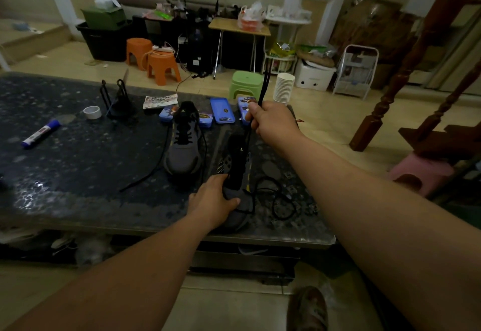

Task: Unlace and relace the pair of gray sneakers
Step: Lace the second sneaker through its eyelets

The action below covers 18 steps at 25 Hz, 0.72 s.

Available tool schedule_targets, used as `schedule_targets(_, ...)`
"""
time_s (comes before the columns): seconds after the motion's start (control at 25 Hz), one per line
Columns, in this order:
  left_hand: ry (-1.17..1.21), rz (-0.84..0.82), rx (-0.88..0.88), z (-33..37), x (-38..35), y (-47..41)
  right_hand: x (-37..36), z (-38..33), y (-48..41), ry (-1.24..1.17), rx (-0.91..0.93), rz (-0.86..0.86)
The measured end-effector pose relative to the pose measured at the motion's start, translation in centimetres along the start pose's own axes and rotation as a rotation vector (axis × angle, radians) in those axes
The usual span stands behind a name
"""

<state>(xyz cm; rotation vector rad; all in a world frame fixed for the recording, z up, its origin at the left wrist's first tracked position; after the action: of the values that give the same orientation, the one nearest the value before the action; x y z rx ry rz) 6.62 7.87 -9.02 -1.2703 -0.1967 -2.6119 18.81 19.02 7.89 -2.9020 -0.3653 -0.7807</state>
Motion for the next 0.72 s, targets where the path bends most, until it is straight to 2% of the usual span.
schedule_targets(0.16,0.081,-0.019,-0.056,-0.3,-0.8,1.4,0.1,-0.7,0.1,-0.001,-0.02,-0.066)
schedule_targets(0.24,0.046,-0.04,-0.045,-0.8,-1.9,2.3,0.2,-1.2,0.2,0.001,-0.019,-0.11)
schedule_targets(0.52,0.016,-0.007,0.276,3.1,-4.0,2.1,-0.1,-1.4,0.0,-0.016,-0.064,-0.194)
schedule_targets(0.72,0.022,-0.025,0.314,3.0,-3.4,0.5,-0.4,-2.0,-0.1,0.001,-0.031,-0.215)
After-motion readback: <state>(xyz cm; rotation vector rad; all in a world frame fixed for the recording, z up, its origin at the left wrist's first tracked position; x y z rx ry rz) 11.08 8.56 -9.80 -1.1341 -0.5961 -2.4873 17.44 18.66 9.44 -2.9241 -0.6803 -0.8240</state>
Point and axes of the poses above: each hand's wrist, its own y-axis away from the middle knuckle, its own x-axis out of the back of the hand, z = x × y, the point moved 1 cm from there along -y, towards the middle knuckle, and after that the axes turned 4 degrees about -x, right-handed, at the moved point
